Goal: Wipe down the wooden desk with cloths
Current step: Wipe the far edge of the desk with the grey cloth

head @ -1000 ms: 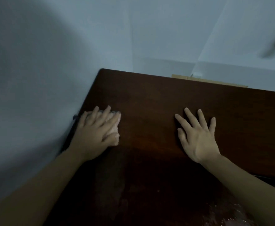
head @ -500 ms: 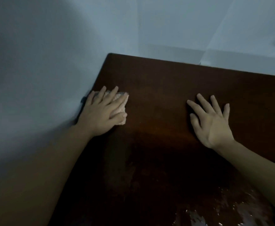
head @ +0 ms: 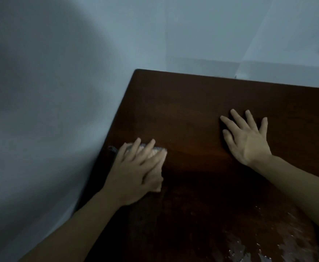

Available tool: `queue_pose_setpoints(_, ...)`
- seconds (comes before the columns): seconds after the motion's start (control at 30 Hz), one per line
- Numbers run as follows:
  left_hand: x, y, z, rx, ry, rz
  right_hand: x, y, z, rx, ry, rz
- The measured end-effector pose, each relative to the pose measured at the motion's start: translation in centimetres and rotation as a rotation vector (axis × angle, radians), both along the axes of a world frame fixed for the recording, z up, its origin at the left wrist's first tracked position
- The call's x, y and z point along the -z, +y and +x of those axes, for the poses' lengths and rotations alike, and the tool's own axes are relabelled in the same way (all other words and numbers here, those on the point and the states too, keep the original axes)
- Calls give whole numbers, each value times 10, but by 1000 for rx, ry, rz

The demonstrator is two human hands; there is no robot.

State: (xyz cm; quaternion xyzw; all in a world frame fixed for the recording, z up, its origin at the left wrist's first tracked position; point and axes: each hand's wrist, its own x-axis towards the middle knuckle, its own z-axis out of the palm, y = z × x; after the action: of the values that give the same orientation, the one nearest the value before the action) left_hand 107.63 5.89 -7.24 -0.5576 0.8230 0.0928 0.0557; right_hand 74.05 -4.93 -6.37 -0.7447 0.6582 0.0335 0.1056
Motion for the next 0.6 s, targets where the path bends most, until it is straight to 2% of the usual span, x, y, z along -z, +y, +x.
queue_pose_setpoints(0.13,2,-46,-16,-180,-10,-13,-6,13,2,5,-43,7)
queue_pose_setpoints(0.23,-1,-52,-37,-254,-16,14,-6,12,-9,8,21,30)
queue_pose_setpoints(0.37,-7,-2,-63,-25,34,15,-6,4,-31,122,30,44)
queue_pose_setpoints(0.47,-5,41,-63,161,64,25,1,9,-38,118,0,40)
queue_pose_setpoints(0.53,-1,42,-54,205,48,19,3,11,-39,116,-14,23)
queue_pose_setpoints(0.6,-3,22,-50,152,43,3,2,10,-39,120,-25,23)
